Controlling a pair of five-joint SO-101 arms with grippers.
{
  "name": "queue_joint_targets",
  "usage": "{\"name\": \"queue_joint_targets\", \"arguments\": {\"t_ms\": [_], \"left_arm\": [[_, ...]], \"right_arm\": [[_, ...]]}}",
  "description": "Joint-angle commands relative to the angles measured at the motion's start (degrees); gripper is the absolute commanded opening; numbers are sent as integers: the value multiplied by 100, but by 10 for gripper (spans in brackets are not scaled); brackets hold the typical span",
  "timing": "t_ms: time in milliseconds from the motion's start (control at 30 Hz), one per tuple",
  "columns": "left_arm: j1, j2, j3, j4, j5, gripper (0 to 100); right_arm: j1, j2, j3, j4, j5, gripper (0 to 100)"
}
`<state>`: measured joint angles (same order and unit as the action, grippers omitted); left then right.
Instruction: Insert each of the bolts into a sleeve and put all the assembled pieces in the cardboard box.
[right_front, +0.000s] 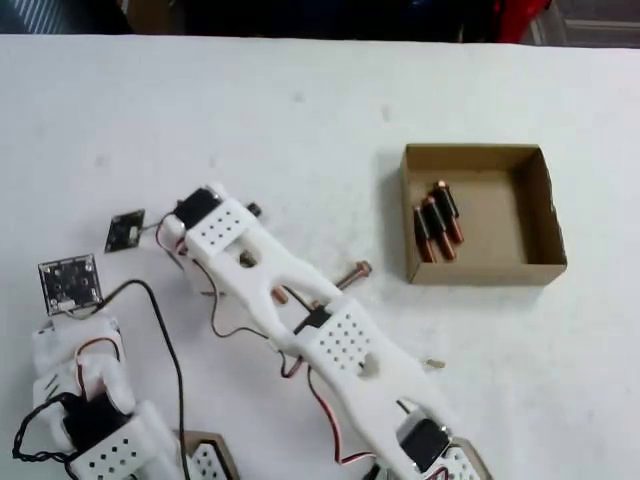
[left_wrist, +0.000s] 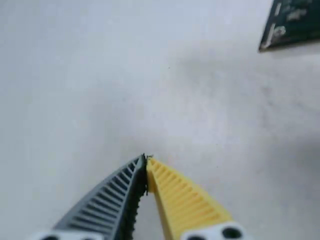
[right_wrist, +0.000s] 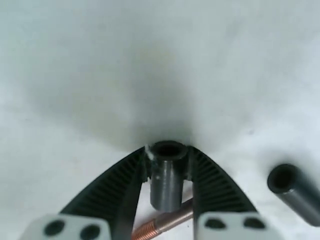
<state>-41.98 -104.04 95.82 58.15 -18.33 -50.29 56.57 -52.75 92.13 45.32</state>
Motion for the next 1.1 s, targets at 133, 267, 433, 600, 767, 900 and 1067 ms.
{"name": "queue_joint_targets", "arguments": {"t_ms": [133, 267, 433, 600, 767, 900, 1067], "left_arm": [[-13, -66, -35, -176, -35, 22], [-13, -66, -35, -176, -35, 22], [-13, -66, -26, -176, -35, 22], [-13, -66, -26, -176, -35, 22], [-13, -66, -26, -176, -35, 22], [-13, -66, -26, -176, -35, 22], [-13, -66, -26, -176, -35, 22]], "right_arm": [[92, -66, -193, 110, -79, 20], [57, -277, -404, 444, -88, 19], [66, -673, -651, 629, -396, 19], [75, -1314, -659, 848, -527, 19], [75, -2484, -404, 901, -826, 19], [84, -3679, 308, 910, -905, 19], [92, -5341, 1442, 892, -897, 20]]}}
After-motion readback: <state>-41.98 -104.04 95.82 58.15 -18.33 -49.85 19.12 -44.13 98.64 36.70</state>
